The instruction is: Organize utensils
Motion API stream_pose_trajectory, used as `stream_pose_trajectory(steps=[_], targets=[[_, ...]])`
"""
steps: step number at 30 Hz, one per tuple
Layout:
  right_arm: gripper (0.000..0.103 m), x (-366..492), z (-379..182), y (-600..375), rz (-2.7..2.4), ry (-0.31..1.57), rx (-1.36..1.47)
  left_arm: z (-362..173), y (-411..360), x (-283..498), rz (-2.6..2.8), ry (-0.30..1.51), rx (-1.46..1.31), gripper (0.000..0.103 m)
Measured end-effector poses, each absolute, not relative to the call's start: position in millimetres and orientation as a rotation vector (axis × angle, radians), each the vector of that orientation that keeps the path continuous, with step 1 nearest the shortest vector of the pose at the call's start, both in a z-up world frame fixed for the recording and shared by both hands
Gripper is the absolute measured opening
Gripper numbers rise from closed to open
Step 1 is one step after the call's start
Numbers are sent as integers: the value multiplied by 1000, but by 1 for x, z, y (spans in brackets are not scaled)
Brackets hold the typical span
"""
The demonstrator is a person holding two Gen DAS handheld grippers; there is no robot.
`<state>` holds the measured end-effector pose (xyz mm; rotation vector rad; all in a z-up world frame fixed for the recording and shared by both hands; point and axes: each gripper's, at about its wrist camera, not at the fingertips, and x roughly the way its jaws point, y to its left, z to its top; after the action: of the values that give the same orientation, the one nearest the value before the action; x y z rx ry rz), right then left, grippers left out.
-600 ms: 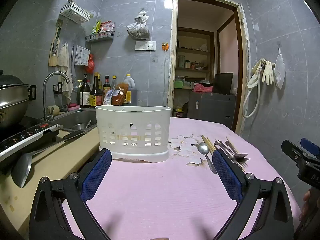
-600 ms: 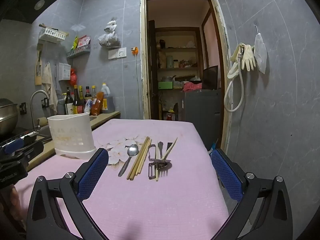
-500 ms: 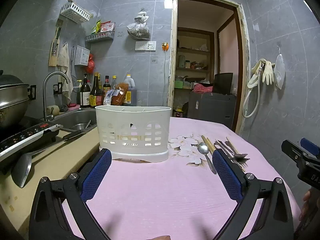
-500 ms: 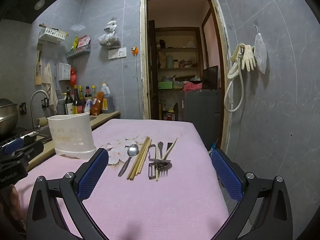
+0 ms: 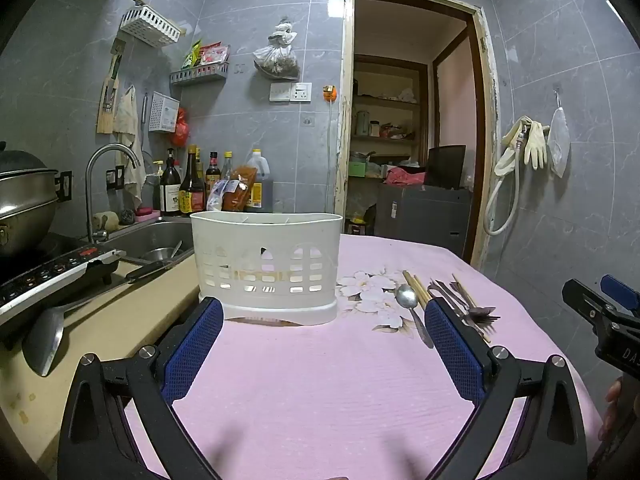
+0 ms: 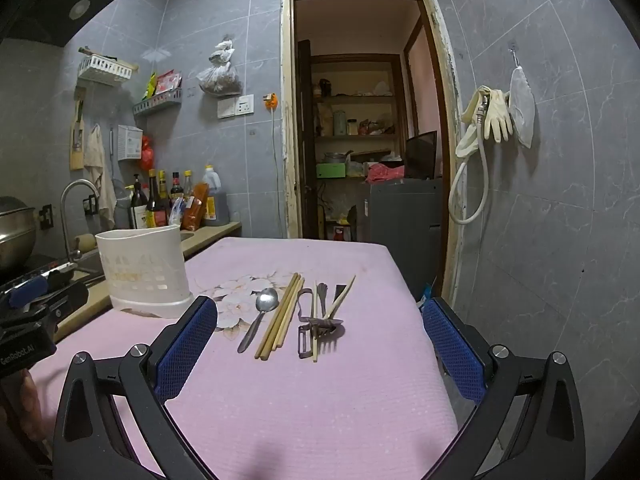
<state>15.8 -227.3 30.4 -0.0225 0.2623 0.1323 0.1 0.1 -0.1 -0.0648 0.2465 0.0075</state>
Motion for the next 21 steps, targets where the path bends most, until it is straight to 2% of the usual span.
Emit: stream_pose_trajectory(steps=[21], targets=[[103, 17, 29, -227, 133, 266, -23, 0, 0, 0, 7, 248, -65, 99]])
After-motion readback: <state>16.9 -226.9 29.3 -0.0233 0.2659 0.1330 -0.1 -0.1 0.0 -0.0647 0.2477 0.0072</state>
